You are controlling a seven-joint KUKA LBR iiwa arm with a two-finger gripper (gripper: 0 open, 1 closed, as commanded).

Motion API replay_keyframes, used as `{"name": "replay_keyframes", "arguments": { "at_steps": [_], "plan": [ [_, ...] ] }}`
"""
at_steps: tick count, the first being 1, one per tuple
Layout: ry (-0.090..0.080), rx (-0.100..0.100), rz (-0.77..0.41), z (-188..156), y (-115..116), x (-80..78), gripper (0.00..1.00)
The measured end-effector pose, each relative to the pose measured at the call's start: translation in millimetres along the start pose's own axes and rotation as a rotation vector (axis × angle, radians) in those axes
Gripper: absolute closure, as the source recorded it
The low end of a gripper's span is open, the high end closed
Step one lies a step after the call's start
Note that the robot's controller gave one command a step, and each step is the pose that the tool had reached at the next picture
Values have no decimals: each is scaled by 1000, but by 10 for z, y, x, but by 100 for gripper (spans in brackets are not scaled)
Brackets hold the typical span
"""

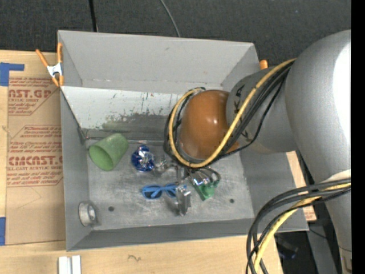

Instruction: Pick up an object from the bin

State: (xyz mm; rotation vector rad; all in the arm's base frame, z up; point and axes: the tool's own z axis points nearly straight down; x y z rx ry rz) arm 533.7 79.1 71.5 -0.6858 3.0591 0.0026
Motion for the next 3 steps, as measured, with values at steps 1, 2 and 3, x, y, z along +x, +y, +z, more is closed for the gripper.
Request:
{"name": "replay_keyframes", "arguments": {
  "at_steps": [1, 2, 3],
  "plan": [
    [-4, 2, 4, -8, -18, -2, 100],
    [0, 3, -109, -3, 61, -20, 100],
    [-3, 4, -121, -1535, -185, 79, 100]
  ]
}}
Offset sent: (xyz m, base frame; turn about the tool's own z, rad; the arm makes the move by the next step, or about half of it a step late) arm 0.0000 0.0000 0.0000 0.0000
